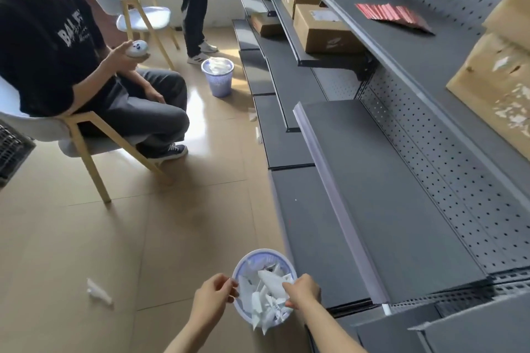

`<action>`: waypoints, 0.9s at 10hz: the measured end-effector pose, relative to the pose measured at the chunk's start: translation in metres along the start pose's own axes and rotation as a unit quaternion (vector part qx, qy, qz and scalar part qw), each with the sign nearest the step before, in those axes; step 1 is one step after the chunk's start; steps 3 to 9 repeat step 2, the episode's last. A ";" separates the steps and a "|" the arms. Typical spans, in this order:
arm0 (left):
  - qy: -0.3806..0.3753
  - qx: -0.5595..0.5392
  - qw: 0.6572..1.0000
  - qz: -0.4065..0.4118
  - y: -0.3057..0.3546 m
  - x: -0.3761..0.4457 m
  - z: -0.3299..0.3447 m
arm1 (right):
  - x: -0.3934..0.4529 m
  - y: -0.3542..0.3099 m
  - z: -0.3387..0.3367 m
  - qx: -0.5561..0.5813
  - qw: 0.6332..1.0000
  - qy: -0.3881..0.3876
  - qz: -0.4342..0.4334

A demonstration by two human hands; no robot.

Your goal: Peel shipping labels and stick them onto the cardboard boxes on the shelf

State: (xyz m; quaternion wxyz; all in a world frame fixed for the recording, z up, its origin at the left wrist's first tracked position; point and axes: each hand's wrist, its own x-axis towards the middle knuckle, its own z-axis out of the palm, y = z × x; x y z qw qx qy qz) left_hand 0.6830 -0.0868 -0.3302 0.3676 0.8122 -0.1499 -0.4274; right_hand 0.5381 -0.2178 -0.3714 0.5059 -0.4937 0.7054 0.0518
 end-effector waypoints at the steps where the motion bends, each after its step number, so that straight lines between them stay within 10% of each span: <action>1: 0.001 0.012 1.000 0.000 0.005 0.004 0.000 | 0.002 -0.001 -0.002 -0.015 1.000 0.005 -0.021; 9: 0.007 0.006 1.000 -0.001 0.014 0.001 0.002 | 0.008 0.009 -0.005 -0.041 0.999 0.005 -0.016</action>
